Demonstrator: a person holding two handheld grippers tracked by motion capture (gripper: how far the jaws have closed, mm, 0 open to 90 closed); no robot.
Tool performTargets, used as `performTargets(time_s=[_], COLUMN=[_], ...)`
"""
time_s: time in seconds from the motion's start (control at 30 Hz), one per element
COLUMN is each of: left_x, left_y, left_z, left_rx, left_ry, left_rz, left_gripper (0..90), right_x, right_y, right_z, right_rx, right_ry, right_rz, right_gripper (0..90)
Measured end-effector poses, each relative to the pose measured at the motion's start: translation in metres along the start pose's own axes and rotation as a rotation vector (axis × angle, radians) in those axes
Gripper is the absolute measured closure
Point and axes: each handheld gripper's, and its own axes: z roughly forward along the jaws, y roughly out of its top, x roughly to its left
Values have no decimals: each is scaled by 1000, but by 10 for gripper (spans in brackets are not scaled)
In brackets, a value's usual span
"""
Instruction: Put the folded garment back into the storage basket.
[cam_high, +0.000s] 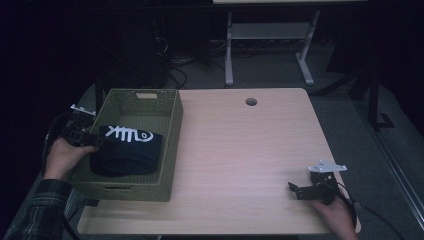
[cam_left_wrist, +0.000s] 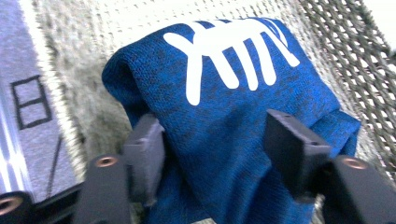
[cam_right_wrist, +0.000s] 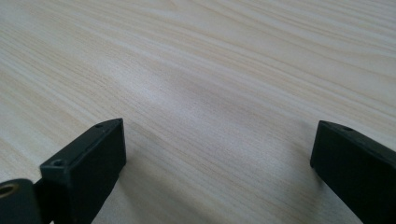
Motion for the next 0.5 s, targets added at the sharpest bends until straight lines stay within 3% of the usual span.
performTargets(time_s=[0.17, 0.23, 0.5], left_x=[-3, -6, -33], left_y=[-1, -1, 2], left_z=[-5, -7, -11], left_rx=[-31, -36, -75], left_ry=[20, 30, 0], left_rz=[-9, -4, 33], left_gripper=[200, 174, 148], right_x=[0, 0, 0], right_y=[0, 0, 0], right_z=[0, 0, 0], right_rx=[0, 0, 0], right_ry=[0, 0, 0], right_rz=[0, 0, 0], right_gripper=[29, 29, 28])
